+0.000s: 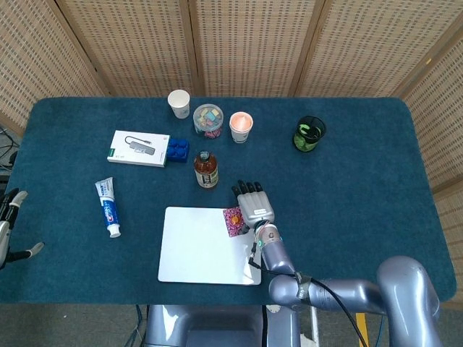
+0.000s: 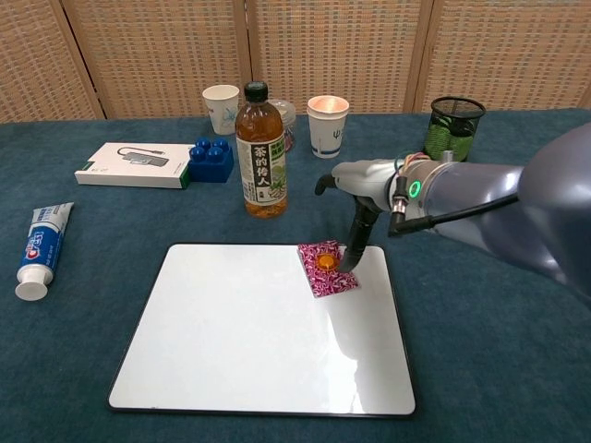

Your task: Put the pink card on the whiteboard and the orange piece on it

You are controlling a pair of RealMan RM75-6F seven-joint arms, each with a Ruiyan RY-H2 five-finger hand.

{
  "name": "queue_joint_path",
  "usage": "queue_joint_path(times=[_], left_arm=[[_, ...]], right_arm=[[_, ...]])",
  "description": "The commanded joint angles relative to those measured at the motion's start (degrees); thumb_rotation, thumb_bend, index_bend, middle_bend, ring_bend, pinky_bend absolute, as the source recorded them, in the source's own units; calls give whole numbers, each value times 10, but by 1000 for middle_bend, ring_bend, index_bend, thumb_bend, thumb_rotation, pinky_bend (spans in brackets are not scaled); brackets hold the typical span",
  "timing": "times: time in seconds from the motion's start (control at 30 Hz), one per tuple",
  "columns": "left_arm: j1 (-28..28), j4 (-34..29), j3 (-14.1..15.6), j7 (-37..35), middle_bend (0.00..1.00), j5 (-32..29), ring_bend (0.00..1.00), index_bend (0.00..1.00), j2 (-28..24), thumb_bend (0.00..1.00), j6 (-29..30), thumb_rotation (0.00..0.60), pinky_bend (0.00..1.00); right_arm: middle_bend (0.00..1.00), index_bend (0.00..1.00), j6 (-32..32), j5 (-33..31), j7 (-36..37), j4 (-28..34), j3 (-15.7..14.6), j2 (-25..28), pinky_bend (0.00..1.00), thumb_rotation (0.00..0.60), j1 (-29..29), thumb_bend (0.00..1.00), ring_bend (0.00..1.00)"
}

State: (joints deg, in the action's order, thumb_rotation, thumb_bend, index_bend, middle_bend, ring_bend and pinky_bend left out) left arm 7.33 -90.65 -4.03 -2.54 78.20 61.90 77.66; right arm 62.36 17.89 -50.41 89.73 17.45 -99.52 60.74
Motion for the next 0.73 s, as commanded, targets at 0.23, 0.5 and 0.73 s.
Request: queue_joint_path(times=[0.23, 0.5, 0.73], left_arm=[[-3, 1, 3, -10, 0, 13, 0, 0, -1, 0, 11, 600, 0], [-13, -3, 10, -13, 0, 41, 0, 0, -1, 0, 37, 600, 0], [-20, -3, 13, -18, 0, 56, 0, 0, -1, 0, 58, 600, 0]], right_arm=[[0, 62, 47, 97, 54, 149, -40, 173, 0, 600, -86, 0, 0], [0, 18, 93, 387, 277, 98, -146, 308, 0, 600, -243, 0, 0], [0, 0, 201, 570, 455, 16, -222, 342, 0, 600, -366, 0, 0]])
